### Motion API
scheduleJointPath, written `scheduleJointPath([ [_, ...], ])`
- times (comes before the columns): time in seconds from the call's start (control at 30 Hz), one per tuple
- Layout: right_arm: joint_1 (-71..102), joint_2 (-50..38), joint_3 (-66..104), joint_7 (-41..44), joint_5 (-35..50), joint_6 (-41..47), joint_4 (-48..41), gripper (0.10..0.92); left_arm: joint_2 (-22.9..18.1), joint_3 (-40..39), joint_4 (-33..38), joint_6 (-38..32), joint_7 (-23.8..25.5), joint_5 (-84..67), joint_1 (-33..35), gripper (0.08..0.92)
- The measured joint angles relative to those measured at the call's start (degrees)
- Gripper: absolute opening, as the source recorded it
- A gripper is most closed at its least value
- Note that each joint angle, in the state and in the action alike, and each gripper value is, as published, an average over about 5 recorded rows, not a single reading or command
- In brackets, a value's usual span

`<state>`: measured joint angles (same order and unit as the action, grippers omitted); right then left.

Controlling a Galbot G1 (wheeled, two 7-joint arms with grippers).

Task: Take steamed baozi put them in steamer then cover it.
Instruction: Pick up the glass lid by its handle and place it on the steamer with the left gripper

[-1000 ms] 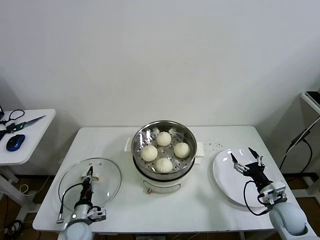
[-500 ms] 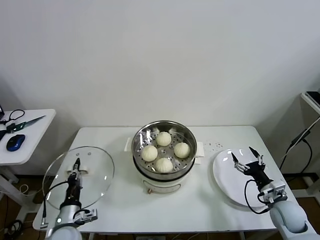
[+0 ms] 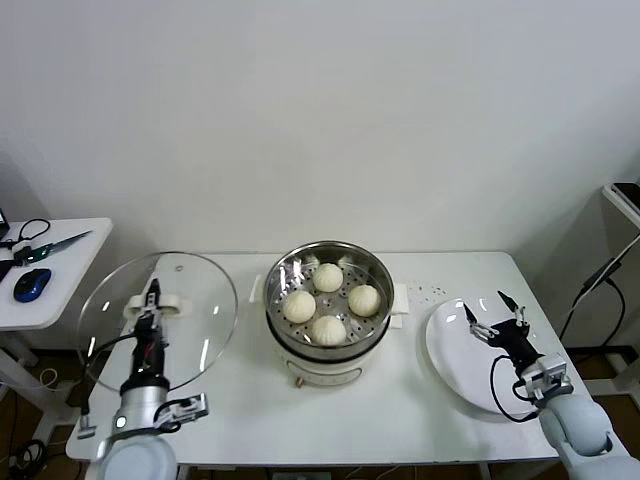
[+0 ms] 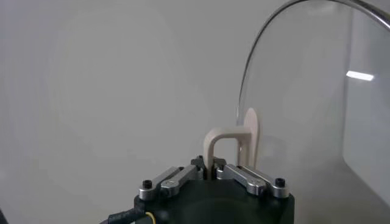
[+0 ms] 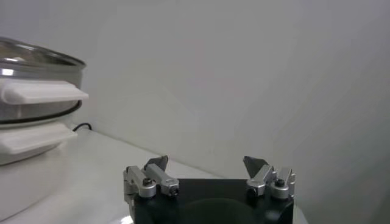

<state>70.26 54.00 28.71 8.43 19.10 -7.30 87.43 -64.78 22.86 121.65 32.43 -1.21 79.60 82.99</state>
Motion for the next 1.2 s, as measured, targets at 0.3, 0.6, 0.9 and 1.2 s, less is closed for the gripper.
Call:
scheduleJointPath([
  [0.3, -1.50, 0.04, -0.96, 0.27, -0.88, -0.26, -2.36, 0.823, 0.38, -13.60, 0.03, 6.90, 12.20, 6.02, -12.48, 0.151],
  [0.6, -1.39, -0.38, 0.06, 0.47, -1.15, -0.87, -3.43, 0.823, -7.38, -24.95, -4.56, 9.75, 21.23, 12.41, -23.78, 0.151],
  [0.9, -0.58, -0.02, 1.48, 0.97, -1.58, -1.52, -4.01, 0.823, -15.92, -31.19, -11.36, 9.79, 22.95, 14.96, -28.18, 0.151],
  [1.2, -0.42, 0.48, 2.04, 1.28, -2.40, -2.07, -4.72, 0.823, -21.50, -32.62, -17.87, 9.78, 22.85, 16.00, -30.92, 0.151],
])
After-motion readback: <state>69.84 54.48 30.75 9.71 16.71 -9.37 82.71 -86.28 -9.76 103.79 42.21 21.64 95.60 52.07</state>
